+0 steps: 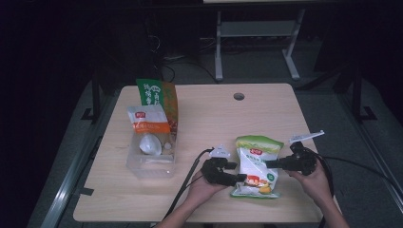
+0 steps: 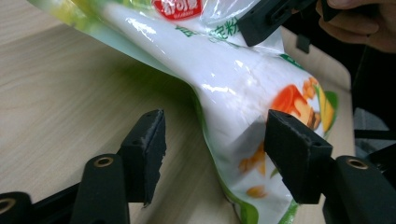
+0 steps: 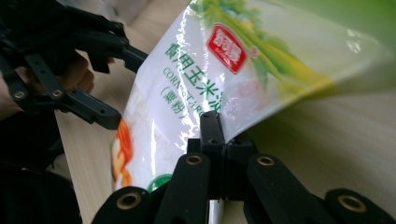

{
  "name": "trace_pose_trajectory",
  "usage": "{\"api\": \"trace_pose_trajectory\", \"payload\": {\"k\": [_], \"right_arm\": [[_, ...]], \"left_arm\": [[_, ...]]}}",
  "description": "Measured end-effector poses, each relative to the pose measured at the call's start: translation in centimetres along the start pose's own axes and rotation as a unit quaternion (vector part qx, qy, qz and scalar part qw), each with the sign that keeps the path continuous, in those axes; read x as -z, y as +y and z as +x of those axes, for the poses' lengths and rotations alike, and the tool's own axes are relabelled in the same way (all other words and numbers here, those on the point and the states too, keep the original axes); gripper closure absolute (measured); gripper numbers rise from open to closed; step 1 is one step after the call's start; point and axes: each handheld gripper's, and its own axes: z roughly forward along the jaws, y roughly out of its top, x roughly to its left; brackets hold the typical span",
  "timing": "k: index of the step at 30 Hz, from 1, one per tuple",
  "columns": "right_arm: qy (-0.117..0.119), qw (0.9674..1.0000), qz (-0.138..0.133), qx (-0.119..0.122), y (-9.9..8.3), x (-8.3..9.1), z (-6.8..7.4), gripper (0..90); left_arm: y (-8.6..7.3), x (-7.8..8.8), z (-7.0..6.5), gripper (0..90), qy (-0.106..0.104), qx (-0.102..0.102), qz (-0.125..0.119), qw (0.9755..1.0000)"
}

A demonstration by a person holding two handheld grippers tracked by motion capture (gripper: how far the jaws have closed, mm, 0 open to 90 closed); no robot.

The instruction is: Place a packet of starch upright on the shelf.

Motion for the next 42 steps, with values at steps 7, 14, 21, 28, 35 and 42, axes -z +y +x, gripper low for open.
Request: {"api": "trace_pose_trajectory", "payload": {"k": [7,14,21,28,35,42], "right_arm": [[-0.001,0.9973,-0.058,0.044,1.1,0.8,2.9,89.5],[-0.019,0.9910,-0.088,0.099,2.2,0.7,5.5,89.3],[-0.025,0.9875,-0.093,0.125,3.1,-0.3,6.6,88.7],[-0.011,0.9904,-0.051,0.129,3.4,-1.6,6.0,82.6],[0.008,0.9915,-0.026,0.127,3.5,-2.7,6.1,69.8],[-0.006,0.9904,-0.019,0.137,3.7,-3.1,6.6,81.5]], "left_arm": [[0.8,1.1,0.0,47.9,-0.054,0.019,-0.033,0.9978],[1.5,3.1,0.4,73.2,-0.013,0.009,-0.070,0.9974],[1.8,4.5,0.5,80.9,0.040,-0.028,-0.072,0.9962],[1.4,4.9,0.2,82.9,0.063,-0.066,-0.058,0.9941],[1.2,4.8,-0.2,83.7,0.068,-0.079,-0.055,0.9930],[1.1,5.1,0.1,82.2,0.067,-0.070,-0.053,0.9939]]}}
